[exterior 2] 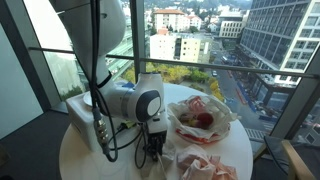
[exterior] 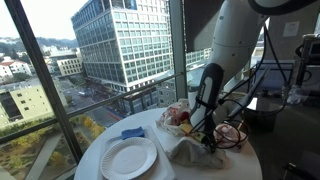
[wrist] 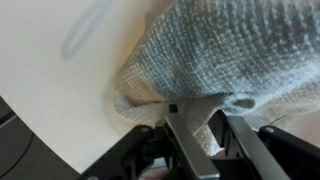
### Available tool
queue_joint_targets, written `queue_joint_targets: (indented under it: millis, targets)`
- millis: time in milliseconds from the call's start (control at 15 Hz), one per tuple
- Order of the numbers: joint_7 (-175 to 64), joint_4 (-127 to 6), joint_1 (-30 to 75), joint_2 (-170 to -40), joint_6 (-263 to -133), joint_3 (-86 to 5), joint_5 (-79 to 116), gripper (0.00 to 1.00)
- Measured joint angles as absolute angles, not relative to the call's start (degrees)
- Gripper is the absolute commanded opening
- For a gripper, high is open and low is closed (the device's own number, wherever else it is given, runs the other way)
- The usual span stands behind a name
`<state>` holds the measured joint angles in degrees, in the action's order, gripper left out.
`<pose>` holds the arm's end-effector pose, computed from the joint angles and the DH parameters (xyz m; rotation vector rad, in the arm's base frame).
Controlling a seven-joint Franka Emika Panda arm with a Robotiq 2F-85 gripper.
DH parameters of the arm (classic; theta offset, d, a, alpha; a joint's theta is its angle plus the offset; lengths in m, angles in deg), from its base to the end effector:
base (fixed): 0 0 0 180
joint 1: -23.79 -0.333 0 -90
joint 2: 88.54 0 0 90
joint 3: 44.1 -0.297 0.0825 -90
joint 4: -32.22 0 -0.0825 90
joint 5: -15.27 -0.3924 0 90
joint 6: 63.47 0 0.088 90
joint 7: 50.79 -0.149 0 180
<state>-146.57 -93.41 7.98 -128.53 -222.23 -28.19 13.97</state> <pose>0.5102 -0.0284 0.0045 2.0147 -2.1619 0.0973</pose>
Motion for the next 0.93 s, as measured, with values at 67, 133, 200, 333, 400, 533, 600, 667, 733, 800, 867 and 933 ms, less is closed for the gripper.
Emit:
queue_joint_targets:
  millis: [67,133,200,333,400,533,600,667,733,800,867,933]
  targets:
    - [-146.6,-93.4,8.0,-128.5,-222.2,-28.1,14.0,0.01]
    - [-146.6,-93.4,8.0,-128.5,-222.3,-28.1,14.0,0.00]
    - [-146.6,-93.4,7.9,-128.5,-222.3,-28.0,14.0,0.00]
    - [-146.6,-93.4,7.7,-128.5,-222.2,-27.7,14.1,0.00]
    - [-146.6,-93.4,7.4,-128.5,-222.1,-27.3,14.3,0.01]
    - [-146.9,-93.4,5.9,-128.4,-221.7,-25.5,15.5,0.01]
    - [-147.2,-93.4,4.8,-128.1,-221.2,-24.3,16.6,0.01]
    - [-147.4,-93.4,3.8,-127.6,-220.5,-23.2,17.8,0.01]
    - [-147.6,-93.5,2.9,-126.9,-219.8,-22.2,19.1,0.01]
    - [-148.0,-93.6,1.9,-126.0,-219.0,-21.0,20.8,0.01]
    - [-148.6,-93.8,0.6,-125.0,-217.9,-19.6,23.0,0.01]
    - [-149.5,-94.1,-0.7,-123.8,-217.0,-18.1,25.5,0.01]
